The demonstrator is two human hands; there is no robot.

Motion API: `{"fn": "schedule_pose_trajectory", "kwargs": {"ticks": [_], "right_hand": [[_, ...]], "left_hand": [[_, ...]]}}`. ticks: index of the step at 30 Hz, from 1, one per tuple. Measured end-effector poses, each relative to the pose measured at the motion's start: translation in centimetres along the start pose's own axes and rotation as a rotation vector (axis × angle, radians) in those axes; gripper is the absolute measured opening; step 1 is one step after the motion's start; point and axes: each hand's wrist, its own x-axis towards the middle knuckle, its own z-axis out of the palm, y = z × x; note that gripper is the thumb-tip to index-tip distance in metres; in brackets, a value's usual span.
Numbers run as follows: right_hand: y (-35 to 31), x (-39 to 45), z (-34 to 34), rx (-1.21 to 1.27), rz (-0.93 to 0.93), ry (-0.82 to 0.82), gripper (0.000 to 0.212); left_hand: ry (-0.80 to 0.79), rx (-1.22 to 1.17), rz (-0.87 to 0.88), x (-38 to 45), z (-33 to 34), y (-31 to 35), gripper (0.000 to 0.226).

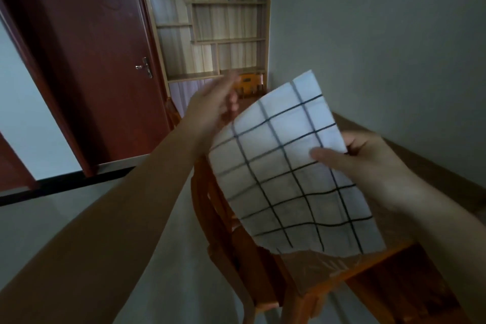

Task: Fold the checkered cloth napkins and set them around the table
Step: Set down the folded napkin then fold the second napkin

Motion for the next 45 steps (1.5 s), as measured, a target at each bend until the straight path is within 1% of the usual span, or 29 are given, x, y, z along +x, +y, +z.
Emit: {"fn": "schedule_pose_trajectory", "kwargs": {"ticks": [1,2,3,4,5,8,9,10,11,12,13,14,15,16,17,19,21,23,26,28,30,32,34,36,39,40,41,44,45], "right_hand": [[0.1,0.0,-0.3,0.071,0.046,0.035,0.014],[0.3,0.0,-0.5,0.117,0.076,0.057,0.014],[0.7,0.1,-0.6,0.133,0.104,0.075,0.014],[0.9,0.0,-0.4,0.128,0.134,0.087,0.014],[1.2,-0.1,-0.3,0.108,0.166,0.102,0.014],[2.1,-0.2,-0.1,0.045,0.296,0.162,0.016],[2.3,-0.4,-0.1,0.027,0.337,0.175,0.018],[2.5,-0.5,-0.1,0.001,0.361,0.18,0.021],[2.6,-0.7,-0.3,-0.037,0.381,0.171,0.024],[2.5,-0.9,-0.5,-0.07,0.401,0.133,0.026],[2.2,-1.2,-0.7,-0.082,0.431,0.076,0.027],[2.1,-1.4,-1.1,-0.047,0.466,0.002,0.024],[2.0,-1.5,-1.3,0.043,0.506,-0.068,0.019],[2.0,-1.7,-1.6,0.14,0.54,-0.122,0.017],[2.0,-1.8,-1.8,0.211,0.566,-0.154,0.019],[2.2,-1.9,-2.1,0.264,0.596,-0.178,0.028],[2.1,-1.9,-2.2,0.319,0.614,-0.171,0.024],[1.9,-2.0,-2.2,0.389,0.582,-0.18,0.019],[1.9,-2.0,-2.5,0.399,0.473,-0.103,0.02],[2.3,-1.9,-2.8,0.329,0.4,-0.116,0.029],[2.5,-1.7,-2.9,0.276,0.34,-0.129,0.041],[2.7,-1.6,-2.9,0.275,0.311,-0.137,0.041],[2.7,-1.6,-2.9,0.206,0.269,-0.119,0.035],[3.0,-1.4,-3.1,0.169,0.23,-0.068,0.035],[3.6,-1.1,-3.8,0.1,0.136,0.023,0.046],[3.9,-1.0,-4.0,0.063,0.096,0.034,0.048],[4.1,-1.0,-4.1,0.032,0.06,0.032,0.05],[4.5,-1.0,-4.6,-0.093,-0.026,-0.011,0.056],[4.6,-0.9,-4.8,-0.137,-0.043,-0.042,0.059]], "left_hand": [[-0.019,-0.155,-0.13,-0.7,-0.1,-1.1,0.039],[-0.05,-0.244,-0.175,-1.5,-0.1,-2.3,0.043],[-0.093,-0.281,-0.189,-2.4,0.4,-3.1,0.05],[-0.106,-0.271,-0.218,-3.8,1.2,-3.5,0.055],[-0.125,-0.276,-0.255,-4.7,1.6,-3.9,0.055],[-0.25,-0.29,-0.441,-5.7,1.9,-5.1,0.059],[-0.296,-0.246,-0.465,-5.6,1.7,-5.3,0.054],[-0.323,-0.167,-0.445,-5.4,1.4,-5.7,0.04],[-0.335,-0.082,-0.419,-5.2,1.2,-5.9,0.025],[-0.329,0.006,-0.391,-5.1,0.9,-6.3,0.014],[-0.327,0.041,-0.364,-5.1,0.9,-6.4,0.01],[-0.315,0.036,-0.344,-5.1,0.9,-6.5,0.011],[-0.308,0.019,-0.336,-5.2,0.8,-6.3,0.012],[-0.305,-0.01,-0.346,-5.3,0.8,-6.2,0.013],[-0.317,-0.047,-0.378,-5.4,0.6,-6.2,0.014],[-0.398,-0.105,-0.441,-5.5,0.3,-6.0,0.017],[-0.46,-0.147,-0.444,-5.5,-0.1,-5.8,0.024],[-0.465,-0.158,-0.392,-5.5,-0.3,-5.8,0.027],[-0.434,-0.199,-0.308,-5.5,-0.2,-5.5,0.028],[-0.435,-0.221,-0.272,-5.5,-0.2,-5.6,0.036],[-0.398,-0.239,-0.277,-5.5,-0.2,-5.5,0.044],[-0.375,-0.267,-0.294,-5.4,0.1,-5.5,0.037],[-0.345,-0.344,-0.363,-5.6,0.5,-5.6,0.032],[-0.334,-0.467,-0.501,-5.8,0.8,-5.9,0.048],[-0.438,-0.517,-0.629,-6.1,0.6,-6.2,0.065],[-0.455,-0.487,-0.654,-6.2,0.6,-6.2,0.065],[-0.464,-0.447,-0.667,-6.4,0.7,-5.9,0.058],[-0.432,-0.254,-0.642,-6.7,1.1,-5.3,0.023],[-0.434,-0.184,-0.632,-6.7,1.2,-5.3,0.018]]}}
